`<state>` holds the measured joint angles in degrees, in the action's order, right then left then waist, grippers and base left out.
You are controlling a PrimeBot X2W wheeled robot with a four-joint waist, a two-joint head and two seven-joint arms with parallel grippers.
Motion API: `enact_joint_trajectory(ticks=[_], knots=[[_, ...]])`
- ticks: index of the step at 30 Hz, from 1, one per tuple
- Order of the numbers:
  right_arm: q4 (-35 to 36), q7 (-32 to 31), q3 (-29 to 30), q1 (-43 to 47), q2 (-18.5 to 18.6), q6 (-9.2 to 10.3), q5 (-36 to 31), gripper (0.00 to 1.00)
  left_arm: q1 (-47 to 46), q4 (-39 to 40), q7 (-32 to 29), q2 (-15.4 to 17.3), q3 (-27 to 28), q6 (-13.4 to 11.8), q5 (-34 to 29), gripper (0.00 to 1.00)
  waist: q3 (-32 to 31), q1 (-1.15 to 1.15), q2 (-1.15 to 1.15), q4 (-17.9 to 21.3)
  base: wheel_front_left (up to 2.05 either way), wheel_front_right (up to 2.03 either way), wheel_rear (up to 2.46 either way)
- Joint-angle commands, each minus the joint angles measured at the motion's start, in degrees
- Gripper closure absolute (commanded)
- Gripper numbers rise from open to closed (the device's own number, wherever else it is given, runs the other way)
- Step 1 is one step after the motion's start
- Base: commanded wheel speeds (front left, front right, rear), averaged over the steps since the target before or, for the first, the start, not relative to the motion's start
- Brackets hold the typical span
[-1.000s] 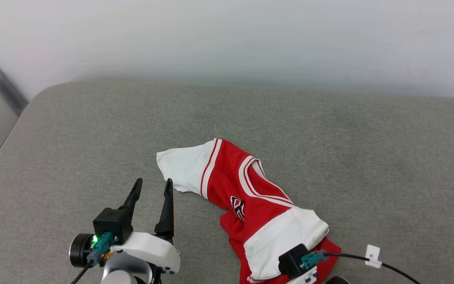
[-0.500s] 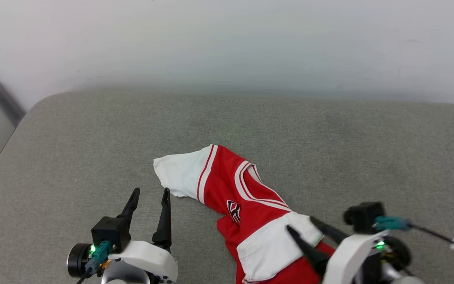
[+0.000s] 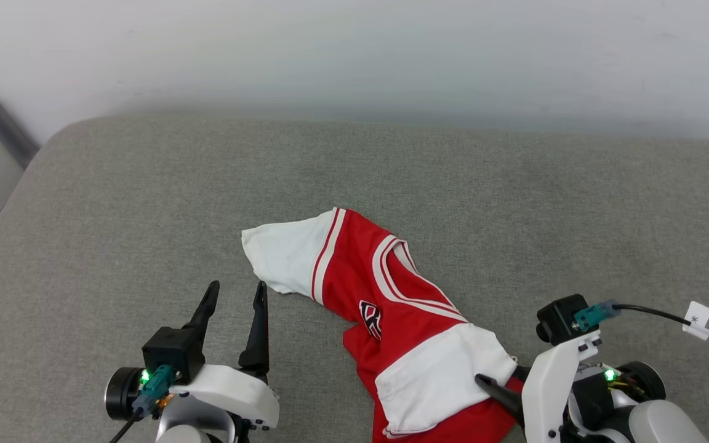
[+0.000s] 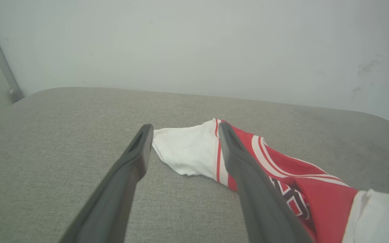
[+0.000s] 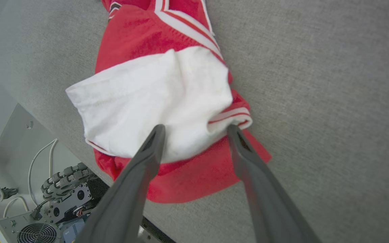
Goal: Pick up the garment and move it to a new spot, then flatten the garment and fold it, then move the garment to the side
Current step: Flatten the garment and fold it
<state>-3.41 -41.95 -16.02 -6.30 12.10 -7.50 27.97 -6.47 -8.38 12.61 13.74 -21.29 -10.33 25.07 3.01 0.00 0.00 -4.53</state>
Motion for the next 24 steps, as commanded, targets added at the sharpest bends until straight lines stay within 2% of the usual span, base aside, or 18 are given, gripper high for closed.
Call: enact_joint_trajectory(ticks=[1, 7, 10, 13, 20, 22, 23, 24], knots=[[-0.06, -0.25, -0.49, -1.64, 0.66, 0.02, 0.29, 1.00, -0.95, 0.13, 0.31, 0.12, 0.12, -0.16, 0.05, 0.00, 0.65, 0.00, 0.00, -0.12, 0.00, 0.00, 0.00], [2.68, 4.18, 3.09, -4.16, 1.61, 0.02, -0.50, 1.00, -0.78, -0.25, 0.68, 0.27, 0.49, -0.45, 0.31, 0.00, 1.13, 0.00, 0.00, 0.67, 0.00, 0.00, 0.00], [3.38, 7.40, 8.32, -5.07, 1.61, 0.02, -1.96, 1.00, -0.94, -0.39, 0.80, 0.17, 0.51, -0.51, 0.45, 0.00, 1.21, 0.00, 0.00, 1.11, 0.00, 0.00, 0.00], [2.74, 10.17, 15.39, -4.76, -0.08, 0.02, -3.73, 1.00, -1.23, -0.58, 0.90, 0.01, 0.39, -0.48, 0.54, 0.00, 1.22, 0.00, 0.00, 1.40, 0.00, 0.00, 0.00], [-6.60, 15.30, 33.24, -1.27, -5.04, 0.02, -4.37, 1.00, -1.66, -1.06, 1.15, -0.25, 0.02, -0.05, 0.72, 0.00, 1.60, 0.00, 0.00, 1.26, 0.00, 0.00, 0.00], [-10.68, 17.53, 36.31, -0.42, -5.47, 0.02, -4.67, 0.97, -1.84, -1.27, 1.12, -0.29, -0.07, -0.15, 0.70, 0.00, 1.84, 0.00, 0.00, 1.11, 0.00, 0.00, 0.00], [-13.10, 18.49, 37.55, 0.00, -5.88, 0.02, -4.42, 0.66, -1.91, -1.28, 1.12, -0.28, -0.05, -0.25, 0.68, 0.00, 1.94, 0.00, 0.00, 1.10, 0.00, 0.00, 0.00], [-15.50, 19.47, 38.05, 0.51, -5.99, 0.02, -4.74, 0.07, -1.90, -1.37, 1.12, -0.21, -0.06, -0.26, 0.74, 0.00, 1.99, 0.00, 0.00, 1.11, 0.00, 0.00, 0.00]])
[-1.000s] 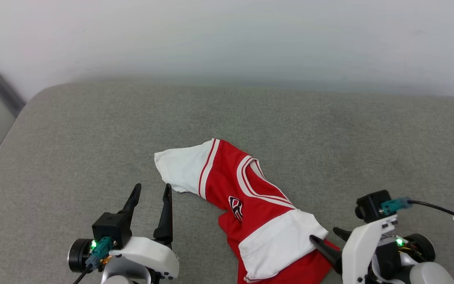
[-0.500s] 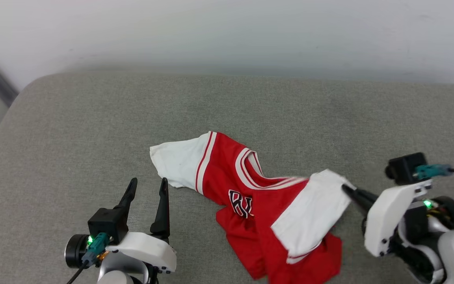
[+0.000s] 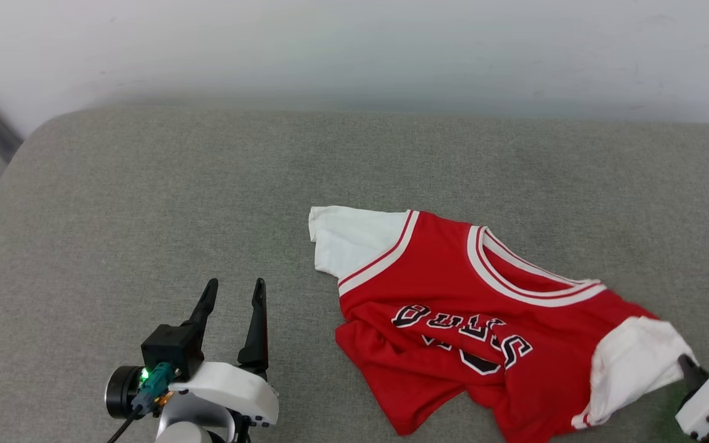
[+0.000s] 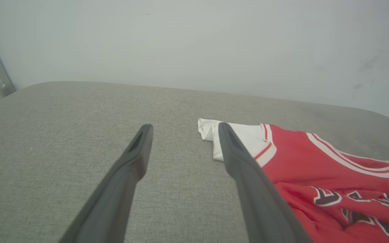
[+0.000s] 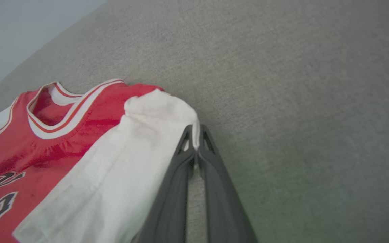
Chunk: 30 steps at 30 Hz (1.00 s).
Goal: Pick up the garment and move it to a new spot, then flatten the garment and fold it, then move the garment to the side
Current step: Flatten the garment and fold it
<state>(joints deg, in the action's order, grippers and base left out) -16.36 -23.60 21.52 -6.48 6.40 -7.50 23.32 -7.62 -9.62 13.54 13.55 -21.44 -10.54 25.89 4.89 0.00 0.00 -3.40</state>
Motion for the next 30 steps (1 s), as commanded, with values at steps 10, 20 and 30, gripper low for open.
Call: enact_joint_trajectory(ticks=[10, 20, 30], knots=[[-9.67, 20.00, -1.66, -1.98, 0.95, 0.02, 0.65, 0.00, 0.10, -0.50, 0.28, 0.60, 0.59, -0.67, 0.51, 0.00, -0.30, 0.00, 0.00, 0.94, 0.00, 0.00, 0.00], [-3.82, 14.28, -11.28, 1.24, 1.17, 0.01, -2.52, 0.00, 1.81, -0.34, -0.16, 1.33, 0.71, -1.52, 0.99, 0.00, -2.88, 0.00, 0.00, 1.83, 0.00, 0.00, 0.00], [6.10, -13.70, -20.47, 5.63, 4.25, 0.01, -3.84, 0.00, 2.42, 0.51, -1.08, 1.31, -0.03, -2.02, 1.15, 0.00, -3.60, 0.00, 0.00, 2.21, 0.00, 0.00, 0.00]])
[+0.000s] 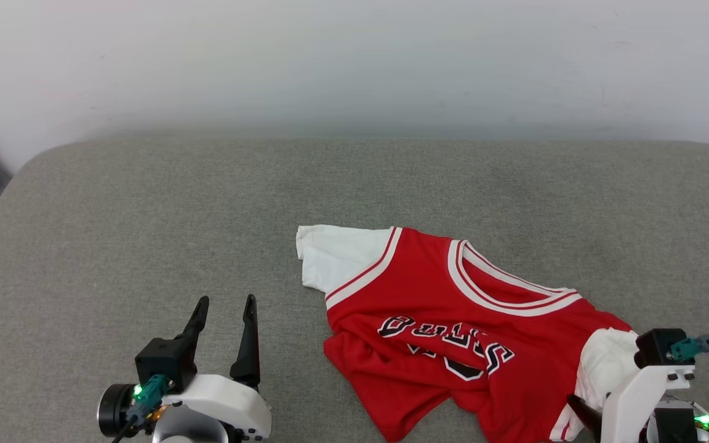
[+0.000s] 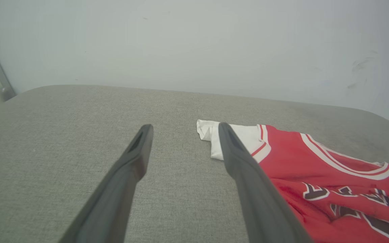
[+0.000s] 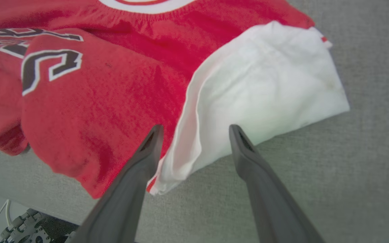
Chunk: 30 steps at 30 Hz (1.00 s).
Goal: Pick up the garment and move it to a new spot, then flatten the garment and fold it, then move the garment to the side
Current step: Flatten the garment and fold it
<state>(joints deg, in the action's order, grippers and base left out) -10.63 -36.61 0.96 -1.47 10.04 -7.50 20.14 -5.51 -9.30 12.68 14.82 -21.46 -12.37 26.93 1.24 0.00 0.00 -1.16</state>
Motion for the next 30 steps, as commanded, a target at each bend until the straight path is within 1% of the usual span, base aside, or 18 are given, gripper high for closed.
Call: enact_joint_trajectory(ticks=[1, 2, 3, 4, 8, 12, 15, 17, 19, 21, 26, 28, 29, 30], knots=[[0.51, -2.39, 0.22, 0.64, 0.46, 0.02, -0.64, 0.00, 0.30, 0.24, -0.23, 0.03, -0.07, -0.18, 0.11, 0.00, 0.14, 0.00, 0.00, -0.07, 0.00, 0.00, 0.00], [0.77, -3.58, 0.42, 0.73, 0.41, 0.01, -1.14, 0.21, 0.30, 0.27, -0.21, 0.06, -0.10, -0.14, 0.17, 0.00, 0.25, 0.00, 0.00, -0.10, 0.00, 0.00, 0.00], [1.13, -4.14, 0.87, 0.74, 0.59, 0.01, -1.80, 0.68, 0.33, 0.26, -0.16, 0.08, -0.14, -0.05, 0.24, 0.00, 0.37, 0.00, 0.00, -0.16, 0.00, 0.00, 0.00], [1.35, -4.55, 1.69, 0.86, 0.44, 0.02, -2.12, 1.00, 0.32, 0.22, -0.11, 0.11, -0.17, 0.04, 0.31, 0.00, 0.46, 0.00, 0.00, -0.22, 0.00, 0.00, 0.00], [2.77, -2.85, 6.69, 2.01, -0.91, 0.02, -3.50, 1.00, 0.45, 0.08, 0.12, 0.21, -0.14, -0.01, 0.55, 0.00, 0.70, 0.00, 0.00, -0.27, 0.00, 0.00, 0.00], [3.74, 0.62, 14.59, 3.81, -3.31, 0.02, -4.63, 1.00, 0.47, 0.01, 0.21, 0.26, -0.20, -0.19, 0.56, 0.00, 0.71, 0.00, 0.00, -0.15, 0.00, 0.00, 0.00], [2.07, 2.65, 21.12, 5.23, -5.50, 0.02, -4.85, 1.00, 0.34, 0.05, 0.20, 0.19, -0.35, -0.21, 0.63, 0.00, 0.68, 0.00, 0.00, -0.05, 0.00, 0.00, 0.00], [-0.74, 3.80, 24.63, 5.86, -6.45, 0.02, -4.46, 1.00, 0.04, 0.04, 0.15, 0.08, -0.52, -0.24, 0.66, 0.00, 0.68, 0.00, 0.00, -0.01, 0.00, 0.00, 0.00], [-3.69, 5.35, 25.92, 6.10, -7.01, 0.02, -4.51, 1.00, -0.23, 0.04, 0.03, 0.11, -0.68, -0.11, 0.69, 0.00, 0.77, 0.00, 0.00, -0.09, 0.00, 0.00, 0.00], [-5.83, 7.71, 26.01, 5.24, -7.11, 0.02, -3.98, 1.00, -0.50, 0.01, 0.05, 0.34, -0.58, -0.03, 0.81, 0.00, 0.90, 0.00, 0.00, 0.01, 0.00, 0.00, 0.00], [-9.06, 15.78, 24.11, 2.41, -7.19, 0.02, -2.27, 1.00, -0.63, 0.30, -0.28, 0.79, -0.54, -0.42, 0.69, 0.00, 1.14, 0.00, 0.00, 0.42, 0.00, 0.00, 0.00], [-9.15, 19.58, 23.28, 1.53, -7.12, 0.02, -1.82, 0.00, -0.53, 0.32, -0.33, 1.02, -0.57, -0.49, 0.74, 0.00, 1.05, 0.00, 0.00, 0.54, 0.00, 0.00, 0.00], [-8.19, 24.97, 22.66, 0.56, -7.14, 0.02, -1.90, 0.00, -0.27, 0.37, -0.36, 1.10, -0.65, -0.68, 0.88, 0.00, 0.61, 0.00, 0.00, 0.63, 0.00, 0.00, 0.00], [-7.47, 26.53, 22.27, 0.33, -7.14, 0.02, -1.99, 0.00, -0.09, 0.40, -0.39, 1.15, -0.67, -0.70, 0.94, 0.00, 0.39, 0.00, 0.00, 0.66, 0.00, 0.00, 0.00]])
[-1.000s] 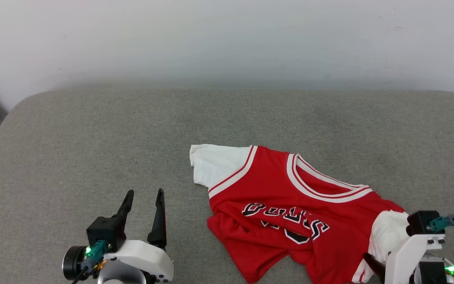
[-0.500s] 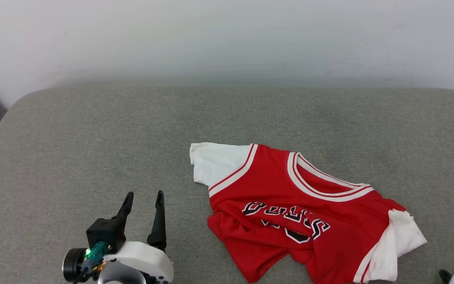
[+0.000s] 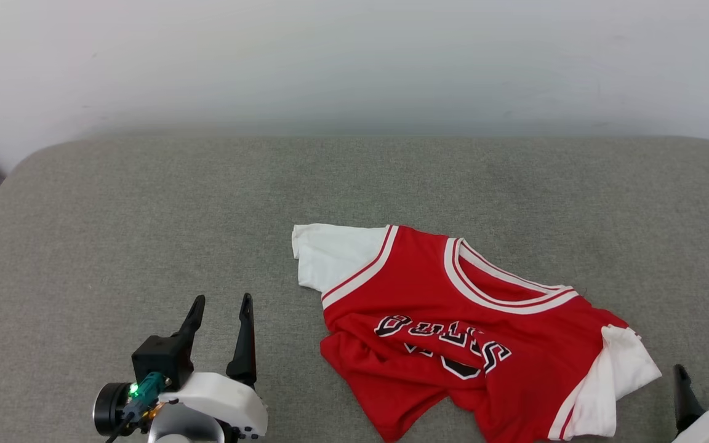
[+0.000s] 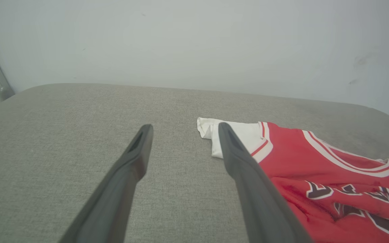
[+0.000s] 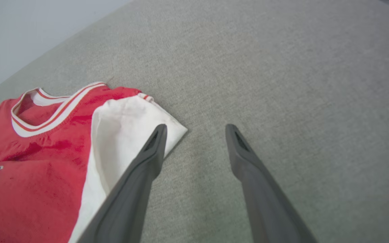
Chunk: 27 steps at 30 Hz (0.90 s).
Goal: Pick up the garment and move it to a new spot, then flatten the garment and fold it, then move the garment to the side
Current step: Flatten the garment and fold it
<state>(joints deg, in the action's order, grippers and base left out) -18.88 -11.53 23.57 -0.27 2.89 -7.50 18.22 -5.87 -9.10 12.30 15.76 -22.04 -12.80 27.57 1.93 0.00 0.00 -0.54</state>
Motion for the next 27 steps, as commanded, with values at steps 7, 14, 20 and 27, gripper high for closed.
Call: enact_joint_trajectory(ticks=[7, 14, 20, 27], knots=[[6.22, 2.05, -7.01, -0.45, 0.38, 0.02, -0.81, 0.00, 1.22, 0.38, -0.07, 0.20, -0.36, -0.56, 0.66, 0.00, -1.94, 0.00, 0.00, 0.09, 0.00, 0.00, 0.00], [10.92, -14.83, -15.46, -0.09, 4.06, 0.02, -0.88, 0.00, 1.24, 0.44, 0.15, 0.04, -0.56, -0.68, 0.82, 0.00, -2.21, 0.00, 0.00, -0.44, 0.00, 0.00, 0.00], [11.31, -27.38, -18.57, -2.66, 7.38, 0.02, -1.41, 0.00, 0.61, 0.73, 0.17, -0.19, -0.90, -0.78, 0.61, 0.00, -1.25, 0.00, 0.00, -1.18, 0.00, 0.00, 0.00], [7.18, -33.36, -20.72, -5.95, 9.26, 0.02, -1.21, 0.00, -1.33, 0.44, 0.61, -0.78, -1.39, -0.17, 0.46, 0.00, 1.84, 0.00, 0.00, -2.99, 0.00, 0.00, 0.00]])
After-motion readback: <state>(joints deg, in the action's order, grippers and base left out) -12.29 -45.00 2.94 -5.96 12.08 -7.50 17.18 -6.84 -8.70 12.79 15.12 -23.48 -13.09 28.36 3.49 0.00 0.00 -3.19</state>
